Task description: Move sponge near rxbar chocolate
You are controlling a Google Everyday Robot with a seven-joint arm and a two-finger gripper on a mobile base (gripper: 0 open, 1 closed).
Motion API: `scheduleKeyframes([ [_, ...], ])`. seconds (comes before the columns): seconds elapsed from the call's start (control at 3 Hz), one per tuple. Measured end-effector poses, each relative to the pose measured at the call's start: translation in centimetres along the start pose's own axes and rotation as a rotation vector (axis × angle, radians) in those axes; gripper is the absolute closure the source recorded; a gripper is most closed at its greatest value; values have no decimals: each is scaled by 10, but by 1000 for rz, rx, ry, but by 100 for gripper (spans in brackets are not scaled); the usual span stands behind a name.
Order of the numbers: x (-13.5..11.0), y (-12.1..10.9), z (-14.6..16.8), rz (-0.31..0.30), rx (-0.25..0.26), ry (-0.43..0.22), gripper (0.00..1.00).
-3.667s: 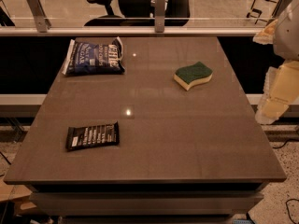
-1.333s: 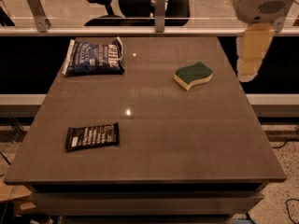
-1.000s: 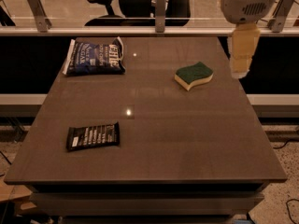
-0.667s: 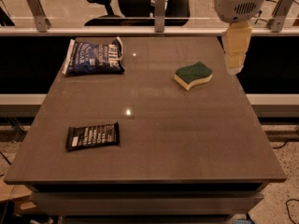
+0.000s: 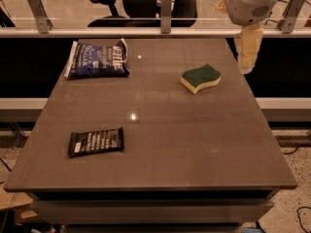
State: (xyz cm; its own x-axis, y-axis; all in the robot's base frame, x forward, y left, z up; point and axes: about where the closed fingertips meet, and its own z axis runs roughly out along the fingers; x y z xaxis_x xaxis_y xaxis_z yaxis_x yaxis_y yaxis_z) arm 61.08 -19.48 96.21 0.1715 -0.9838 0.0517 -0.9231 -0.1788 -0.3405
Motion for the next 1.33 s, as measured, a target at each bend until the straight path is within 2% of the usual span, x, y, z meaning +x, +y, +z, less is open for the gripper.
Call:
scheduleKeyframes([
  [0.33,4,-2,20,-101,-37,-89,0],
  [0.67,1,-8,24,-129,-24,-100,0],
  [1.0,0,-13,23,-124,-25,-98,0],
  [1.33,-6,-13,35,-108,-56,-113,0],
])
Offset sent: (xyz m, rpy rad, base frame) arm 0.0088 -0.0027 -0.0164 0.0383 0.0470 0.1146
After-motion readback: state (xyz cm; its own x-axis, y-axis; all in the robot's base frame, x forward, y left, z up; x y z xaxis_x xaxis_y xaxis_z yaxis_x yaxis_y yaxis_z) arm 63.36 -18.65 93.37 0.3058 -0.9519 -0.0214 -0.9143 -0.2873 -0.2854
